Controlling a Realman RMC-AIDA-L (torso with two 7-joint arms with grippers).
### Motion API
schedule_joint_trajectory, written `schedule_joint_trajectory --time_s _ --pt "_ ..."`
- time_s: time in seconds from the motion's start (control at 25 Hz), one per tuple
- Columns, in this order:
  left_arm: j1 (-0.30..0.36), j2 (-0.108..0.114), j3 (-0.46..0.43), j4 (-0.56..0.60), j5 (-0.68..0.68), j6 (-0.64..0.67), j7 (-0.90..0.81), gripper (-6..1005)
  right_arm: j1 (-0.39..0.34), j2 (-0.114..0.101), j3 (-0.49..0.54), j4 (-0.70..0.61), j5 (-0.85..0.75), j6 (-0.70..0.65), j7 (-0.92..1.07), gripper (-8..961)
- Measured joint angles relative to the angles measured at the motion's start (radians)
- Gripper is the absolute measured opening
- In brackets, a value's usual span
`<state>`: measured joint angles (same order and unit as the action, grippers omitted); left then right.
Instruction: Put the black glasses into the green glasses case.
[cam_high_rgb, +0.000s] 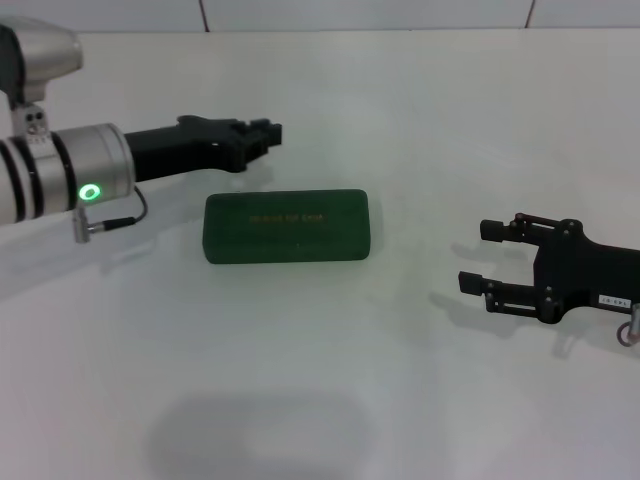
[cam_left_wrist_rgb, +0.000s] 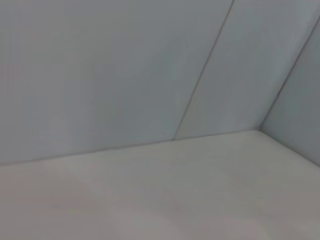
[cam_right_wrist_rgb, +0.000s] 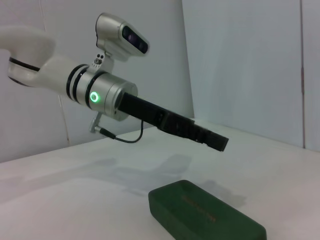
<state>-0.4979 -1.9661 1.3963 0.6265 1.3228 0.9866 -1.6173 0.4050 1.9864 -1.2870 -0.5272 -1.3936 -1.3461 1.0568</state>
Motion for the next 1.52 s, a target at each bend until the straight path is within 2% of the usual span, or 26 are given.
schedule_joint_trajectory --time_s 0.16,0.28,0.36,0.44,0.56,0.6,0.64,0.68,0.8,0.88,1.0,1.04,1.12,1.28,1.52 --pt "0.054 -0.013 -0.067 0.061 0.045 0.018 0.043 120 0.001 -0.002 0.004 -0.001 0.004 -0.006 0.004 721" --pt "0.104 -0.020 -0.119 0.106 0.052 0.092 0.106 171 0.003 -0.006 0.026 -0.001 0.004 -0.014 0.008 721" --pt "0.133 -0.019 -0.145 0.123 0.056 0.156 0.145 205 0.004 -0.010 0.051 -0.001 0.001 -0.034 0.009 721" --pt "0.158 -0.007 -0.163 0.130 0.064 0.229 0.177 281 0.005 -0.018 0.063 -0.001 0.000 -0.059 0.010 721" --pt "0.194 0.012 -0.189 0.143 0.086 0.367 0.215 395 0.006 -0.044 0.068 -0.001 0.000 -0.120 0.016 721" --pt "0.194 0.012 -0.189 0.143 0.086 0.367 0.215 476 0.007 -0.052 0.069 -0.002 0.000 -0.139 0.021 721" --pt "0.228 0.017 -0.223 0.174 0.120 0.473 0.231 557 0.008 -0.064 0.070 -0.002 0.000 -0.160 0.026 721" --pt "0.243 0.016 -0.236 0.193 0.138 0.503 0.232 638 0.008 -0.076 0.071 -0.002 -0.001 -0.182 0.032 721" --pt "0.308 0.007 -0.263 0.282 0.231 0.586 0.227 723 0.010 -0.111 0.073 -0.017 -0.036 -0.256 0.036 720" --pt "0.331 0.004 -0.265 0.317 0.275 0.610 0.214 779 0.017 -0.123 0.075 -0.041 -0.090 -0.285 0.038 720" --pt "0.337 0.007 -0.268 0.331 0.307 0.638 0.191 833 0.026 -0.125 0.076 -0.076 -0.159 -0.298 0.041 720" --pt "0.322 0.017 -0.269 0.331 0.346 0.681 0.148 846 0.026 -0.121 0.076 -0.085 -0.177 -0.300 0.042 720" --pt "0.297 0.025 -0.269 0.323 0.390 0.715 0.110 872 0.026 -0.110 0.076 -0.104 -0.217 -0.307 0.043 720" --pt "0.256 0.027 -0.277 0.294 0.453 0.732 0.098 872 0.026 -0.096 0.076 -0.118 -0.235 -0.313 0.043 720" --pt "0.245 0.028 -0.301 0.276 0.480 0.751 0.107 872 0.026 -0.099 0.092 -0.121 -0.236 -0.310 0.042 720"
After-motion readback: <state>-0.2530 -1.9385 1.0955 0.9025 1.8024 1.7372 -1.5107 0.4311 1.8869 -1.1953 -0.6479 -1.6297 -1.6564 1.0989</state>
